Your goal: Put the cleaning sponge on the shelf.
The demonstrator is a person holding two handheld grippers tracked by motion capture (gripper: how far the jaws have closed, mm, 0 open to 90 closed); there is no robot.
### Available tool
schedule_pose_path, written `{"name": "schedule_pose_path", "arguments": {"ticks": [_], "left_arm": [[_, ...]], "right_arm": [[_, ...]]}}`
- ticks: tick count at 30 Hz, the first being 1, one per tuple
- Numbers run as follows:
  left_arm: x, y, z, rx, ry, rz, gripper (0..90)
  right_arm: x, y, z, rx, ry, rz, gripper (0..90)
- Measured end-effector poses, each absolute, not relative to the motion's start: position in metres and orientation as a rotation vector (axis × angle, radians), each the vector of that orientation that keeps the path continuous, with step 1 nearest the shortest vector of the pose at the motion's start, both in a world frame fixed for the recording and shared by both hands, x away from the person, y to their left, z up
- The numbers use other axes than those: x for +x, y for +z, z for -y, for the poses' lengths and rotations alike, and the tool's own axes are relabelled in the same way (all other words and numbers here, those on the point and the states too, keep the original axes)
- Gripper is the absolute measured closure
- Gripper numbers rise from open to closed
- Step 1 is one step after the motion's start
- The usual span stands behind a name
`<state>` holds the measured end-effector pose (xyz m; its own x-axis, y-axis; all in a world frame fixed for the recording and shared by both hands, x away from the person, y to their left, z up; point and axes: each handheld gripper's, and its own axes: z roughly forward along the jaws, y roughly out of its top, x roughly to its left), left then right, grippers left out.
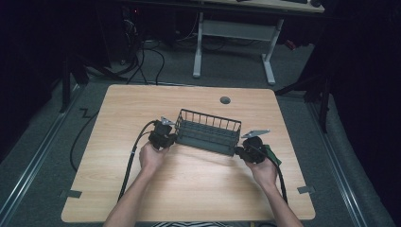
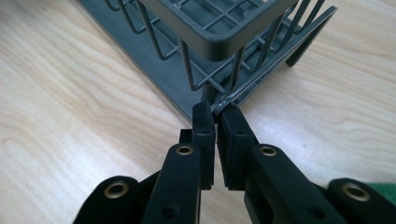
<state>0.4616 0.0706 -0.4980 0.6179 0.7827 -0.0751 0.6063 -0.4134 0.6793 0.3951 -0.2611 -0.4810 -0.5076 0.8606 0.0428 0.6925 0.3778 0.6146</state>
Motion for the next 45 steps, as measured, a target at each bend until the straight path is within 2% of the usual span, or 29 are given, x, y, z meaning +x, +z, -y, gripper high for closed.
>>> {"name": "schedule_pose_path", "arguments": {"ticks": [14,32,33,34,35,36,38,45], "left_arm": [[0.419,-0.498,-0.081,2.153,0.327,-1.069,86.5],[0.386,-0.5,-0.098,2.119,0.331,-1.083,85.5],[0.385,-0.5,-0.099,2.114,0.33,-1.085,78.5],[0.385,-0.5,-0.101,2.104,0.322,-1.089,78.5],[0.385,-0.5,-0.103,2.081,0.294,-1.096,72.0],[0.384,-0.501,-0.105,2.068,0.288,-1.098,59.2],[0.382,-0.501,-0.11,2.044,0.301,-1.106,50.7],[0.373,-0.509,-0.133,1.985,0.322,-1.147,38.2]], "right_arm": [[0.355,-0.483,0.256,1.305,0.868,-2.378,86.2],[0.335,-0.486,0.25,1.272,0.944,-2.39,84.3],[0.335,-0.487,0.251,1.281,0.954,-2.381,78.3],[0.335,-0.487,0.251,1.281,0.954,-2.381,78.3],[0.335,-0.487,0.252,1.28,0.963,-2.374,74.0],[0.334,-0.486,0.254,1.291,0.974,-2.356,66.0],[0.333,-0.484,0.257,1.293,0.979,-2.334,58.7],[0.329,-0.479,0.272,1.304,0.999,-2.257,49.9]]}}
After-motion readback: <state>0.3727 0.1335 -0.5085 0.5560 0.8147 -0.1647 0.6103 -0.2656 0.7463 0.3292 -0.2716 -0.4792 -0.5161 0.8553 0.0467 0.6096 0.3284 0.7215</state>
